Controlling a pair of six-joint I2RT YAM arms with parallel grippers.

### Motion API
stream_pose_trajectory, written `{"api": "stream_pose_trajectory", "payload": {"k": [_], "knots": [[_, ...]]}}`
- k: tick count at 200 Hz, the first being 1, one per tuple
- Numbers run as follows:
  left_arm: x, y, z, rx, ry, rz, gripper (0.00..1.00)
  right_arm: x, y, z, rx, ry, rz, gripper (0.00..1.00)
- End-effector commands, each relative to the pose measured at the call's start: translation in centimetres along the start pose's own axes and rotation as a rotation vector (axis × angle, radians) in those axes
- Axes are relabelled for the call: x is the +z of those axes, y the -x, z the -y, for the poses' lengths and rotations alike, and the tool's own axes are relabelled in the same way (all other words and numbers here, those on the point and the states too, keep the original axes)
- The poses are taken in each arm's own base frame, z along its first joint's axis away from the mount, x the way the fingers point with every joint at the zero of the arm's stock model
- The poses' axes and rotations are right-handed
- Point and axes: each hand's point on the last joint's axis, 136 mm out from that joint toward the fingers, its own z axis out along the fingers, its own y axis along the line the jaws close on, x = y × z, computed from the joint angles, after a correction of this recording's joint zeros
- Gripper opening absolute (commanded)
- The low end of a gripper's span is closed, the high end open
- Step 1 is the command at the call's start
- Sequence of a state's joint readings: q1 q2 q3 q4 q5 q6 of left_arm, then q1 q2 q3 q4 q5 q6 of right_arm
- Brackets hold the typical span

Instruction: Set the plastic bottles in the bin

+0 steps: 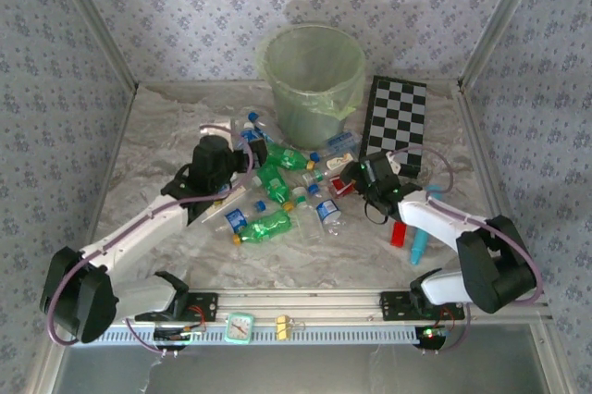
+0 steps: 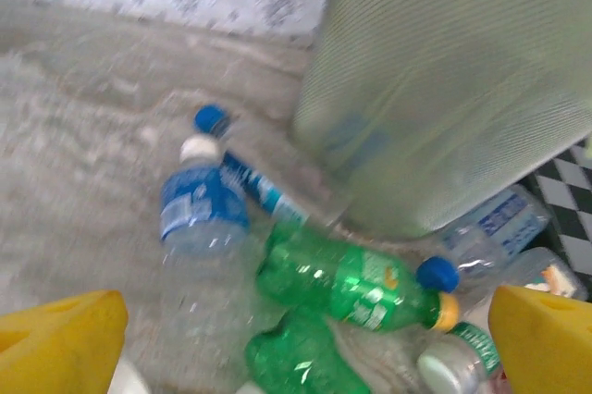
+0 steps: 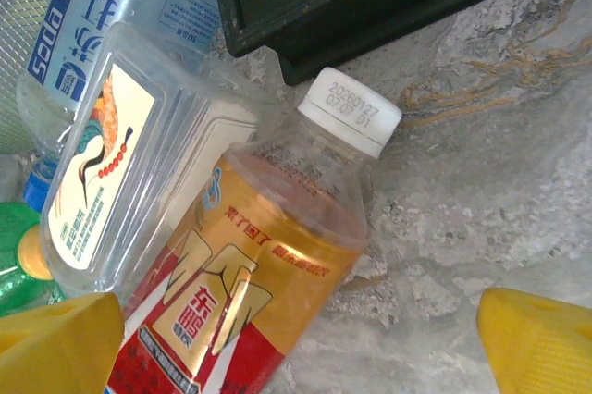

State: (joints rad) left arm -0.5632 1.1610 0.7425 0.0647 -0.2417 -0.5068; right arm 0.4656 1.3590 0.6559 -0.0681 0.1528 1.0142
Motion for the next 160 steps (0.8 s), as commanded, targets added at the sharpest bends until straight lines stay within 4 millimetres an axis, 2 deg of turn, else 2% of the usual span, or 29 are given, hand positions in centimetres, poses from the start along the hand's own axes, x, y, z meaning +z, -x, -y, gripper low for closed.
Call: {"api": "stream_pose_trajectory", "payload": {"k": [1, 18, 78, 134, 160], "knots": [[-0.5, 0.3, -2.0, -0.179, 0.058, 0.080, 1.00, 0.4, 1.1, -1.7, 0.049, 0.026, 0.031, 1.00], [-0.3, -0.3, -2.4, -0.209, 0.074, 0.078, 1.00, 0.9, 1.3, -2.3, 0.049, 0.028, 0.024, 0.99], [0.8, 0.8, -1.5, -0.147, 0.076, 0.058, 1.00, 3.0, 0.7, -3.9, 0.069, 0.073, -0.012, 0.94], [1.1, -0.5, -2.5, -0.171, 0.108, 0.038, 1.00, 4.1, -0.3, -2.1, 0.102, 0.024, -0.036, 0.90], [1.1, -0.4, -2.6, -0.174, 0.113, 0.038, 1.00, 4.5, -0.6, -1.9, 0.108, 0.021, -0.046, 0.86]]}}
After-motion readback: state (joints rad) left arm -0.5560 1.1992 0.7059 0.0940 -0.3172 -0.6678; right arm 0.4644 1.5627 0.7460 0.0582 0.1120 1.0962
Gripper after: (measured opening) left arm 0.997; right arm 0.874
